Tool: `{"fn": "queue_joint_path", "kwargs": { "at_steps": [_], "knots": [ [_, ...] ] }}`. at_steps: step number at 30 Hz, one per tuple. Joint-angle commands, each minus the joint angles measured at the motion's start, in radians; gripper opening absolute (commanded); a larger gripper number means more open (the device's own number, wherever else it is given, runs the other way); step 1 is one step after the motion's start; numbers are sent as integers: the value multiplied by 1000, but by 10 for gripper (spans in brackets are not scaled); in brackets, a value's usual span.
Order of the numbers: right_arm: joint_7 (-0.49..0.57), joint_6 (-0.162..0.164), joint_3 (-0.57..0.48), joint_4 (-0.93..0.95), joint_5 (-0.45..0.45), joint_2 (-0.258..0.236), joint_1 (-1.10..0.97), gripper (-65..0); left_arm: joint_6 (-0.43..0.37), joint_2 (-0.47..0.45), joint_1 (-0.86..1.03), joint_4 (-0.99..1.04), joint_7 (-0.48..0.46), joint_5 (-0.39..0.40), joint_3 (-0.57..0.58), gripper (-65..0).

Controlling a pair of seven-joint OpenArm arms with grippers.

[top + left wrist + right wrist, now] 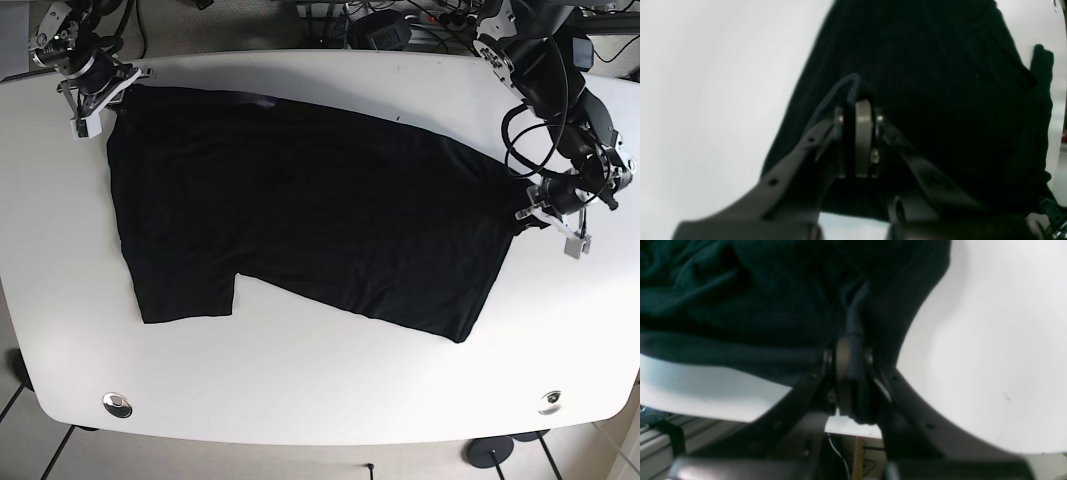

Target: Fold the T-shirt properly

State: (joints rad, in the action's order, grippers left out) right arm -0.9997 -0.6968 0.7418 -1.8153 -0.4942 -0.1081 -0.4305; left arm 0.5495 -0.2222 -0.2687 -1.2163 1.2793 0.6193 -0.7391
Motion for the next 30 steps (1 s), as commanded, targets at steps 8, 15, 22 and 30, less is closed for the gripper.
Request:
{"fn": "queue_joint_path", "kwargs": {
  "at_steps": [8, 15, 22, 30],
  "knots": [
    [15, -1, 9, -13, -11, -12, 2, -629, -3, -115, -22, -24, -89, 17, 63, -269],
    [15, -1, 9, -19, -16, -11, 5, -512, 103, -159, 73, -234, -85, 21, 131, -268],
    [15, -1, 9, -16, -16, 6, 25, -404, 122, -135, 289, -372, -214, 15, 212, -267],
    [15, -1, 9, -14, -16, 8, 26, -404, 117, -131, 297, -260, -335, -141, 246, -267]
  ]
}}
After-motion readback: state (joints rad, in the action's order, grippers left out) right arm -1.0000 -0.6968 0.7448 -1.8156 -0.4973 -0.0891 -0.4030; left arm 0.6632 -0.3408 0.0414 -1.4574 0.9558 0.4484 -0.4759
